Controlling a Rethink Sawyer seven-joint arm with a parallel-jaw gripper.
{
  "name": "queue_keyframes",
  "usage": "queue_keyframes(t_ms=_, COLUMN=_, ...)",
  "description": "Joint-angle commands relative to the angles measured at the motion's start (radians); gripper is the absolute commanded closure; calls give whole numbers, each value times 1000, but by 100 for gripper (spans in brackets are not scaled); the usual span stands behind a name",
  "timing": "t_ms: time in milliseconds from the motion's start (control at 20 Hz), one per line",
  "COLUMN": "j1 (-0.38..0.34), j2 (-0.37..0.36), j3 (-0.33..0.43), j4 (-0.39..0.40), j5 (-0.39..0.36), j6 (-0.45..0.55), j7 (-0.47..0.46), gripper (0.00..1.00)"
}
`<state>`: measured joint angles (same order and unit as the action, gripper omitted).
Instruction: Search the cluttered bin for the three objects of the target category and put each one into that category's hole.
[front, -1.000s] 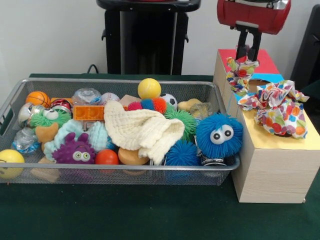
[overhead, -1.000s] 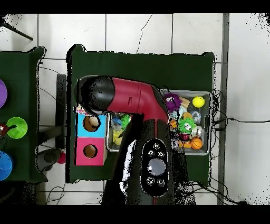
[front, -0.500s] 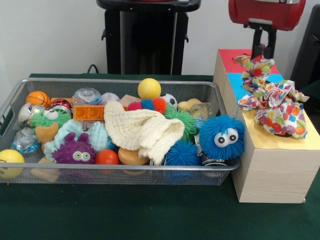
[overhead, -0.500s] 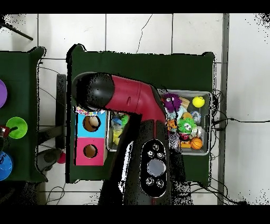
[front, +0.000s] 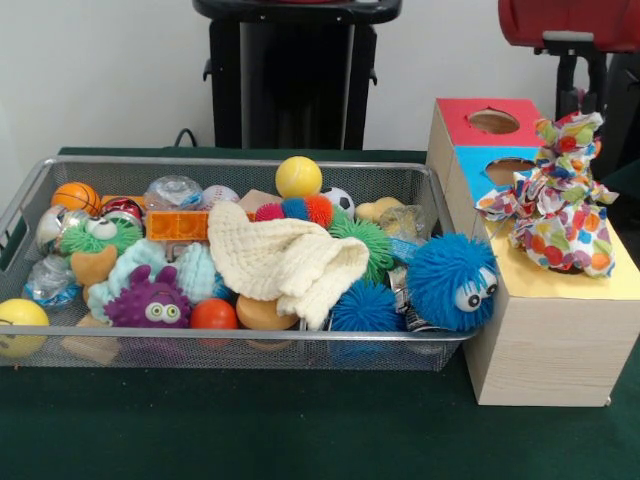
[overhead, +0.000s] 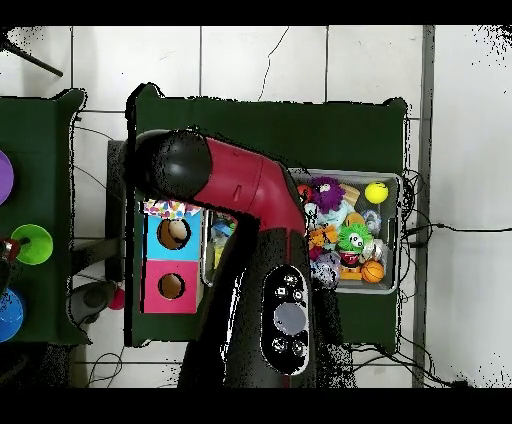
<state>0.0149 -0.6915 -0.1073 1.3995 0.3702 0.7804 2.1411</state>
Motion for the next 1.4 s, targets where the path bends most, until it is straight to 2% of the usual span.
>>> queue_keyframes(t_ms=50, j1=3, j2=40, j3=49, j4=111, j5=87, j6=-91, j7=277, gripper=100)
queue_keyframes(t_ms=500, j1=11, j2=56, j3=59, j4=139, j5=99, j6=-130, j7=219, gripper=100)
queue_keyframes(t_ms=1200, j1=3, j2=88, j3=71, j4=158, j5=14, j6=-54, j7=83, gripper=100)
queue_keyframes(t_ms=1400, j1=-7, j2=83, j3=86, j4=181, j5=38, j6=-79, j7=92, gripper=100)
